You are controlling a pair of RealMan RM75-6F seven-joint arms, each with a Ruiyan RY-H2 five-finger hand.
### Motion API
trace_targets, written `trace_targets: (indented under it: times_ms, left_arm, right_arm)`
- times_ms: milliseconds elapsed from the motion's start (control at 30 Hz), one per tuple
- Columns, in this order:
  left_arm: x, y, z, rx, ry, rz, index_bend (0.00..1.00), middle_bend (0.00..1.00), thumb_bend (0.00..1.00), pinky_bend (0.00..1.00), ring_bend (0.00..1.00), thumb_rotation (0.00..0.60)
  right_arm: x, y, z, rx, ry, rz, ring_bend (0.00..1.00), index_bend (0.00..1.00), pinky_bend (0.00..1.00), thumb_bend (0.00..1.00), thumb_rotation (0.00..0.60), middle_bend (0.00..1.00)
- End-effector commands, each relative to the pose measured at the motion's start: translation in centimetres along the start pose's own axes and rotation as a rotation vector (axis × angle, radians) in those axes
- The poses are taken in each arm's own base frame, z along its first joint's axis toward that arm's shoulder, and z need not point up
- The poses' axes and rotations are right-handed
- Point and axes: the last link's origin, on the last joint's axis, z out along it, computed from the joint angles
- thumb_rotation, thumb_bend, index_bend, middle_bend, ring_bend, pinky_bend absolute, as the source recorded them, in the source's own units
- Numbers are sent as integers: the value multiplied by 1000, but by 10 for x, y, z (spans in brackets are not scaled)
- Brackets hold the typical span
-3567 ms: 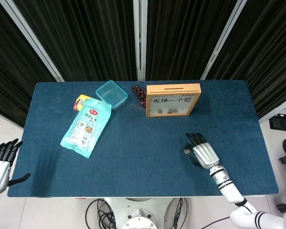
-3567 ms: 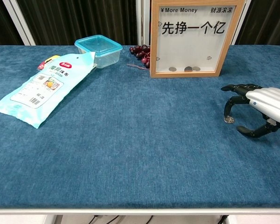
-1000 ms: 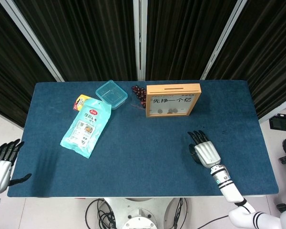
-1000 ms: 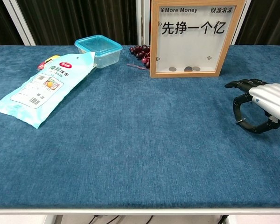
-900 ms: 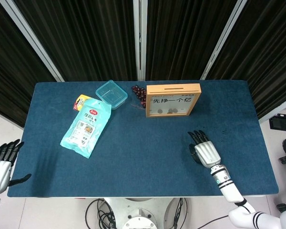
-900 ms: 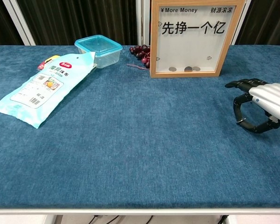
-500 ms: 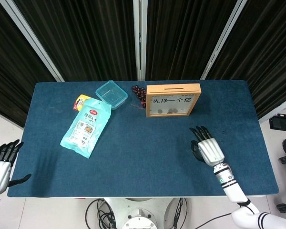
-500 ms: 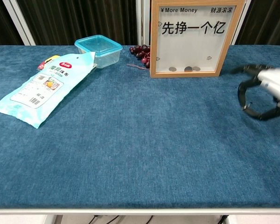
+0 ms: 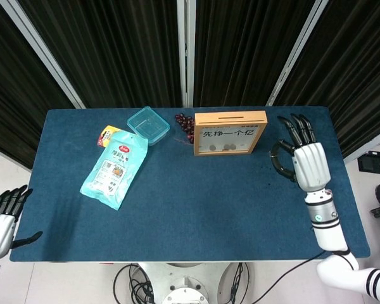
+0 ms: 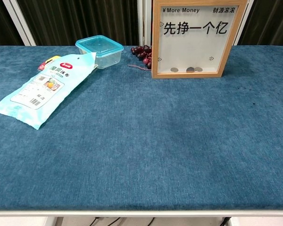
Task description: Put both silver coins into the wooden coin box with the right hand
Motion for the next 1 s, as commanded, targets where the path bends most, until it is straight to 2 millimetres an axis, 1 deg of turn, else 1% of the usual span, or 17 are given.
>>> trace_targets:
  times_ms: [33, 67, 200, 267, 400, 533, 700, 867, 1000]
  left_arm:
    - [0, 1, -1, -3, 1, -1, 0, 0, 35, 0, 0, 600]
    - [1, 1, -1, -5, 3, -1, 0, 0, 35, 0, 0, 600]
    - [2, 3, -1, -9, 9, -3, 0, 0, 36, 0, 0, 600]
    - [3, 4, -1, -12, 12, -3, 0, 0, 36, 0, 0, 600]
    - [5, 6, 1, -17, 16, 0, 0, 0, 35, 0, 0, 600]
    - [5, 7, 2, -20, 16, 2, 0, 0, 36, 0, 0, 600]
    - [4, 6, 1, -16, 11, 5, 0, 0, 35, 0, 0, 600]
    - [3, 5, -1, -14, 3, 6, 0, 0, 35, 0, 0, 600]
    - [2, 3, 0, -11, -3, 3, 0, 0, 35, 0, 0, 600]
  right_arm:
    - [16, -16, 54, -41, -47, -15, 0, 756, 0, 372, 600, 125]
    - [16, -18, 67, -55, -68, -35, 0, 757, 0, 372, 600, 125]
    - [13, -25, 103, -116, -156, -78, 0, 759, 0, 373, 600, 132]
    - [11, -31, 117, -150, -211, -79, 0, 761, 0, 373, 600, 133]
    - [5, -41, 137, -205, -289, -109, 0, 766, 0, 374, 600, 130]
    - [-3, -51, 150, -260, -376, -94, 0, 773, 0, 374, 600, 129]
    - [-14, -62, 163, -307, -401, -98, 0, 783, 0, 378, 600, 134]
    - [-27, -66, 170, -354, -441, -87, 0, 787, 0, 379, 600, 128]
    - [-37, -65, 175, -374, -463, -116, 0, 785, 0, 376, 600, 127]
